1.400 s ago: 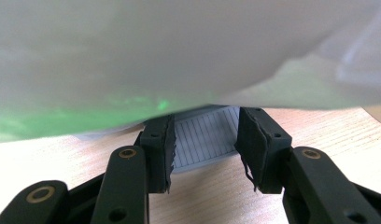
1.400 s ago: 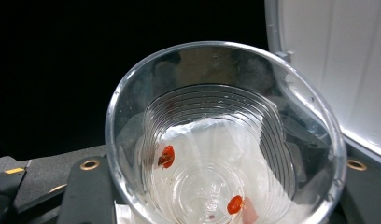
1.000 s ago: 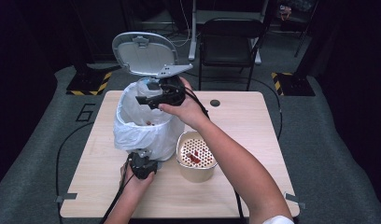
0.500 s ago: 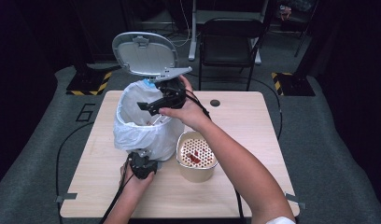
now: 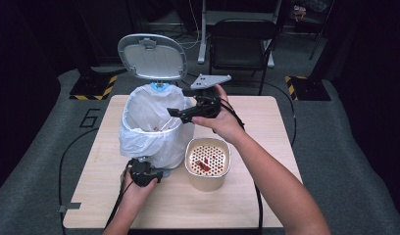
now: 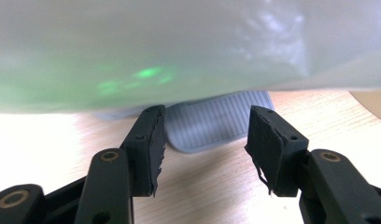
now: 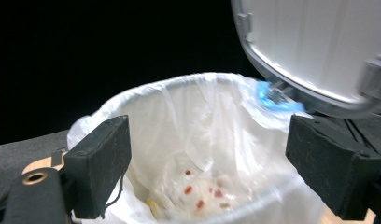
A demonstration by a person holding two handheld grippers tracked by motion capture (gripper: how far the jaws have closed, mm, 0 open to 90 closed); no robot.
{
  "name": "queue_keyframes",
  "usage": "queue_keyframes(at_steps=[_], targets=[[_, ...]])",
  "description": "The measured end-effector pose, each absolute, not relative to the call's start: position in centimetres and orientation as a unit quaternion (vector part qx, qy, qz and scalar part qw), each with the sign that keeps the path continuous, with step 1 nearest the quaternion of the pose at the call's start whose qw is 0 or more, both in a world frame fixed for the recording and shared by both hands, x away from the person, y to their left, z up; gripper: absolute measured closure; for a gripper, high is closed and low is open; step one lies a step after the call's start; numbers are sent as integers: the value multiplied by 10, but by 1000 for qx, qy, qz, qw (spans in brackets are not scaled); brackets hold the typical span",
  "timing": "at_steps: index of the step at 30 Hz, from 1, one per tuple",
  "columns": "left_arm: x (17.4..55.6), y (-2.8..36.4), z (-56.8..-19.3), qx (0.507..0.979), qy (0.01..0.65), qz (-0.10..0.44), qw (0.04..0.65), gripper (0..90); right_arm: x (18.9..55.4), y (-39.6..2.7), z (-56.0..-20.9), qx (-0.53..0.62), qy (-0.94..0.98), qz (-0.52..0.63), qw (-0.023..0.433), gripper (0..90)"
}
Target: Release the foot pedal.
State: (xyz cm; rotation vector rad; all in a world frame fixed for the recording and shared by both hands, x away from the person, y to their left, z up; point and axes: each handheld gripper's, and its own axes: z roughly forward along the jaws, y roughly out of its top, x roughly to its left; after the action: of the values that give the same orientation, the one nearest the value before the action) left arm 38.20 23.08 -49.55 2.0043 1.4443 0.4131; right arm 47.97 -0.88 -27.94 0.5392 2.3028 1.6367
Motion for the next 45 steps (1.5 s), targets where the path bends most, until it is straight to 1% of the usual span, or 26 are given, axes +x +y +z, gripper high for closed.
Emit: queue_keyframes(at_steps=[2, 3, 4, 5, 6, 7, 13, 15, 16, 20, 21, 22, 23, 25, 28, 32, 38, 45], targets=[[379, 232, -492, 749, 558, 142, 328, 452, 479, -16, -280, 195, 792, 563, 132, 140], [379, 236, -490, 757, 547, 147, 326, 452, 480, -19, -281, 198, 793, 561, 135, 139], [377, 237, -487, 756, 548, 137, 331, 451, 480, -22, -281, 198, 793, 559, 140, 140], [375, 239, -485, 752, 547, 136, 342, 452, 480, -26, -282, 201, 793, 558, 139, 140], [374, 240, -483, 753, 547, 138, 340, 452, 480, -29, -284, 202, 792, 559, 143, 140], [373, 239, -483, 741, 555, 141, 349, 451, 480, -32, -284, 201, 792, 558, 146, 140], [365, 249, -475, 740, 557, 137, 351, 438, 475, -46, -287, 205, 792, 553, 156, 140], [362, 253, -473, 742, 555, 131, 352, 437, 473, -51, -289, 207, 792, 551, 159, 140], [359, 253, -472, 735, 564, 123, 356, 436, 471, -53, -291, 209, 791, 552, 159, 140], [352, 260, -468, 734, 559, 118, 368, 437, 465, -67, -294, 214, 791, 549, 164, 140], [352, 264, -468, 742, 542, 114, 378, 437, 464, -71, -295, 219, 789, 550, 164, 140], [351, 266, -466, 739, 544, 130, 375, 436, 462, -76, -296, 219, 788, 551, 167, 140], [352, 271, -466, 746, 534, 138, 373, 436, 461, -80, -297, 221, 787, 551, 169, 140], [351, 273, -469, 735, 540, 143, 384, 436, 457, -90, -302, 227, 786, 548, 172, 142], [352, 282, -474, 741, 540, 136, 376, 435, 452, -106, -313, 241, 787, 540, 177, 150], [351, 289, -483, 735, 536, 157, 386, 433, 446, -125, -326, 250, 788, 532, 183, 207], [353, 303, -493, 737, 532, 183, 375, 424, 435, -146, -345, 271, 782, 527, 190, 208], [356, 314, -500, 734, 536, 186, 374, 409, 421, -168, -365, 290, 774, 523, 207, 214]])
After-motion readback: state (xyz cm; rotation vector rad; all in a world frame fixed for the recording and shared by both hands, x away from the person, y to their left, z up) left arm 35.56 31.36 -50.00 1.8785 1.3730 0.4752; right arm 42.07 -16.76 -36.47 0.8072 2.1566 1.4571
